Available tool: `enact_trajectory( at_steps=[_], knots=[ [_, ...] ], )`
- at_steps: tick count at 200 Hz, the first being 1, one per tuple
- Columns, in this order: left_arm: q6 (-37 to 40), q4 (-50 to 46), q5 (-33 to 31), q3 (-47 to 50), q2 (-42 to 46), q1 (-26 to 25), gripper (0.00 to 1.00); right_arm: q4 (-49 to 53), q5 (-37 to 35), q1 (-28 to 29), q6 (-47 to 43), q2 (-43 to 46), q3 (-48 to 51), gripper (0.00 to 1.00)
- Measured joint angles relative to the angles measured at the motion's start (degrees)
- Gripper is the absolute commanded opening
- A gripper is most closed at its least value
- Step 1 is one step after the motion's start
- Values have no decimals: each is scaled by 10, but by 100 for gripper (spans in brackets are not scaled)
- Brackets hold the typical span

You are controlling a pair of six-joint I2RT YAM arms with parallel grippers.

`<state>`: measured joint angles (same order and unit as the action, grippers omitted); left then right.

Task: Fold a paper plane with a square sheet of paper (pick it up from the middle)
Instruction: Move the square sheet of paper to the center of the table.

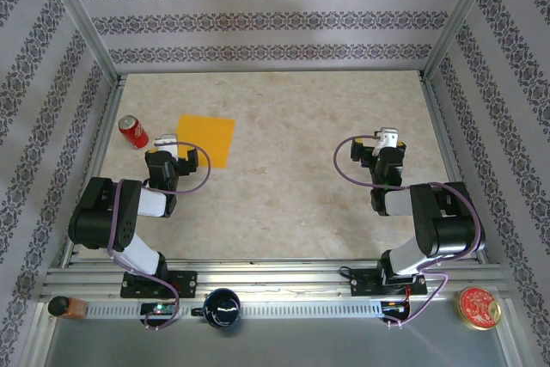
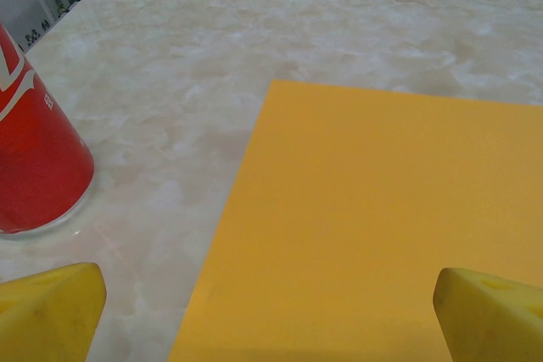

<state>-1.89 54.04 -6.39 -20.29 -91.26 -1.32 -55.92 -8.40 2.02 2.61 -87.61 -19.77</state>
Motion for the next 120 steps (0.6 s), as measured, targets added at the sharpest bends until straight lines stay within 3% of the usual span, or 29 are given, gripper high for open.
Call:
enact_trajectory(
  at_steps=[120],
  knots=[
    [3,0,17,-6,0,0,99,2,18,0,0,0,0,98]
  ],
)
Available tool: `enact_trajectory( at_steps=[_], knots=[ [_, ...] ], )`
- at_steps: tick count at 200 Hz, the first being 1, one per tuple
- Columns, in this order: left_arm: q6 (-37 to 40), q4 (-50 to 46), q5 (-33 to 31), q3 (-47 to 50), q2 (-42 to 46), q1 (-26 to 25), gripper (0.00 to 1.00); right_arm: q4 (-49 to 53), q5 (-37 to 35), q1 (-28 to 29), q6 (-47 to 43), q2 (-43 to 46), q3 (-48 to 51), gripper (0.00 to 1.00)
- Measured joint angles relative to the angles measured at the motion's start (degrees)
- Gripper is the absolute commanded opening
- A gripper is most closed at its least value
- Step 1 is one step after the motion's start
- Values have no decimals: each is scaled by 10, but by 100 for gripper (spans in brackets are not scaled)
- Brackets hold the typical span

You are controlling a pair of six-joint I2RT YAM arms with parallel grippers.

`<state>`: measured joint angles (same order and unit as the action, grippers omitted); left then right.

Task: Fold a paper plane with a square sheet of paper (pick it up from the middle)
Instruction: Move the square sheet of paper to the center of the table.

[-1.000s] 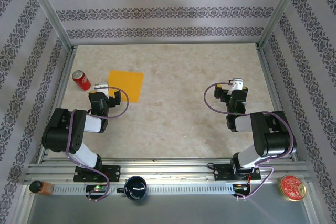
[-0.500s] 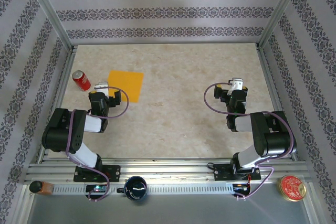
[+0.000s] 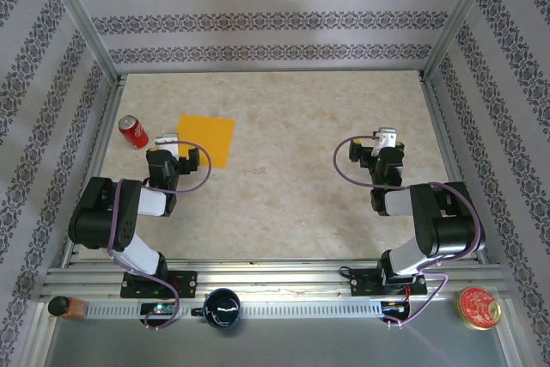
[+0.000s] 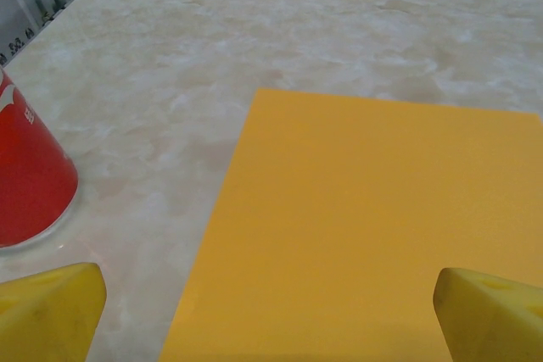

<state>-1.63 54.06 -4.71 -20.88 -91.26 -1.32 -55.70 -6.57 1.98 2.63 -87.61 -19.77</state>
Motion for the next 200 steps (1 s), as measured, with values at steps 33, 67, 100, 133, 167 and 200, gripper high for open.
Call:
enact_trajectory(
  at_steps=[33,67,100,133,167,200],
  knots=[
    [-1,21,-15,18,9,0,99,0,5,0,-1,0,0,98],
    [-1,-6,-19,39,88,0,99,67,11,0,-5,38,-12,98],
    [-14,-129,-9,-12,190,0,99,207,15,0,17,135,-61,98],
    [-30,-293,44,-92,248,2,99,430,25,0,75,184,-167,98],
    [-71,-477,106,-202,209,3,99,600,123,-1,148,186,-267,98],
    [-103,-578,186,-290,118,3,99,629,257,0,217,169,-246,98]
  ],
)
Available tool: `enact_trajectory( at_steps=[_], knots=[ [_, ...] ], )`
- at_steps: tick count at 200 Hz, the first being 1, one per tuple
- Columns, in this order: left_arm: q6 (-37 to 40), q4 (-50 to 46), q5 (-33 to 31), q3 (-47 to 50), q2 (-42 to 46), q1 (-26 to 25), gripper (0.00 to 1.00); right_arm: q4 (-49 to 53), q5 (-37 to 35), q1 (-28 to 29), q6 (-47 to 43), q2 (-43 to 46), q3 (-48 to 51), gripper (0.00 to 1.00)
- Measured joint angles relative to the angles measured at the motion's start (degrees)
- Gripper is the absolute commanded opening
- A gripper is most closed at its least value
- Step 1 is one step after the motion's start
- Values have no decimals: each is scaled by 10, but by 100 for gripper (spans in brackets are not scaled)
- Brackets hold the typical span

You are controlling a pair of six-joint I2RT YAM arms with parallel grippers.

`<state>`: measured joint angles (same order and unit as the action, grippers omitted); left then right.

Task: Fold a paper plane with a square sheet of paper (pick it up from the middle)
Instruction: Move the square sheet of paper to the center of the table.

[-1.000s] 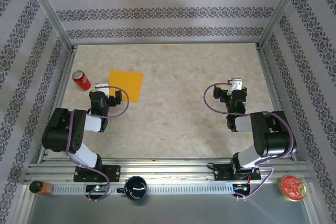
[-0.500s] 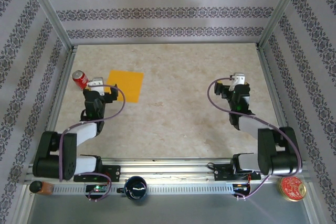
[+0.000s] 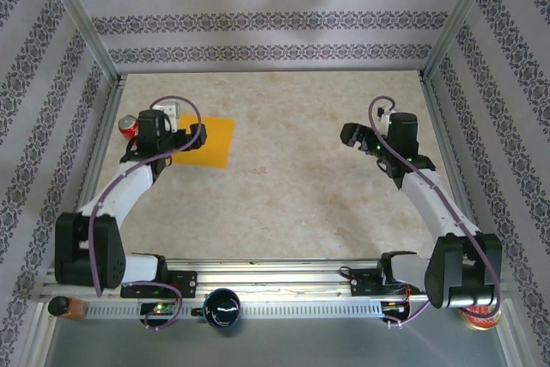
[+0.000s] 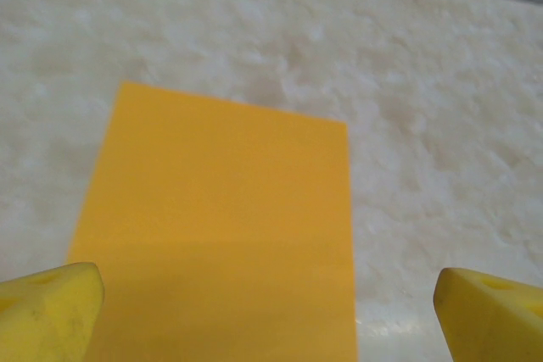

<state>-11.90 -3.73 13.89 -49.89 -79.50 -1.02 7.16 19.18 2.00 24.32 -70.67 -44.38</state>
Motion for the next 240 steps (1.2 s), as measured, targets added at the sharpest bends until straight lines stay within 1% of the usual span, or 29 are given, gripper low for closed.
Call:
enact_trajectory(
  at_steps=[11,23,41,60,76,110,139,165,186,216,240],
  knots=[
    [-9,-29,19,-29,-36,0,99,11,14,14,10,-19,-2,98],
    [-15,-60,30,-61,-73,-1,99,28,15,44,14,-43,-8,98],
    [-23,-101,26,-110,-123,-5,96,47,9,94,18,-73,-23,98],
    [-31,-138,21,-159,-176,-9,96,56,-5,132,22,-89,-37,98],
    [-35,-161,19,-196,-213,-15,97,56,-15,148,26,-92,-42,98],
    [-41,-184,14,-247,-278,-32,97,56,-20,161,40,-94,-43,98],
    [-59,-202,14,-255,-312,-35,97,52,-19,174,57,-94,-43,98],
    [-77,-207,27,-251,-325,-35,98,48,-19,178,73,-95,-42,98],
    [-90,-200,26,-239,-323,-38,98,42,-20,180,85,-95,-38,98],
    [-113,-165,26,-202,-303,-43,98,38,-20,180,97,-95,-31,98],
    [-132,-146,26,-172,-284,-58,98,38,-20,180,101,-95,-29,98]
  ],
)
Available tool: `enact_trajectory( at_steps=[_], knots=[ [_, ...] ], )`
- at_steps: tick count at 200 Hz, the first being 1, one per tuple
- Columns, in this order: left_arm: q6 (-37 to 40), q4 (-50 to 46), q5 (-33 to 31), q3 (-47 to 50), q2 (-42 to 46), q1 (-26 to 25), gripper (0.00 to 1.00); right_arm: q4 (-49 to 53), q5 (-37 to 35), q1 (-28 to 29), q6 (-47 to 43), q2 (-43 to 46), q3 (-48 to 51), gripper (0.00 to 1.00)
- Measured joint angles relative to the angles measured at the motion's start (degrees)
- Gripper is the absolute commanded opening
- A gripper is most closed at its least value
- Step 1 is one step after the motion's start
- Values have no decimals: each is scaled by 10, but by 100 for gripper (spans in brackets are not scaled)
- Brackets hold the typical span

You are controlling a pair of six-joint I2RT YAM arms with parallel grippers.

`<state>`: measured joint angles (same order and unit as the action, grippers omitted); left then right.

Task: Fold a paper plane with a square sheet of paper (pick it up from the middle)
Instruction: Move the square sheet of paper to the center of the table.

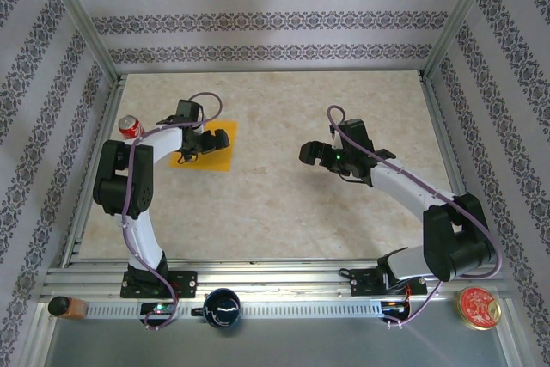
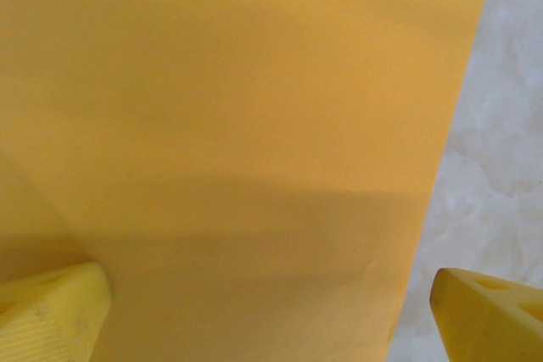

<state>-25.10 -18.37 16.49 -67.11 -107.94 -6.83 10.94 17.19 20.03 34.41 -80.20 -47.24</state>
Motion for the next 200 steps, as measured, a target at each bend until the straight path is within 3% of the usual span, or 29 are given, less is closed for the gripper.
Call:
enact_trajectory(
  at_steps=[45,127,167,200],
  knots=[
    [-54,26,2,55,40,-50,99,0,1,1,2,0,0,98],
    [-248,136,-23,197,141,-210,99,3,1,20,17,0,16,98],
    [-286,93,-57,202,168,-271,100,9,-3,31,30,7,30,98],
    [-271,10,-113,173,207,-276,99,10,-7,38,31,20,31,98]
  ],
)
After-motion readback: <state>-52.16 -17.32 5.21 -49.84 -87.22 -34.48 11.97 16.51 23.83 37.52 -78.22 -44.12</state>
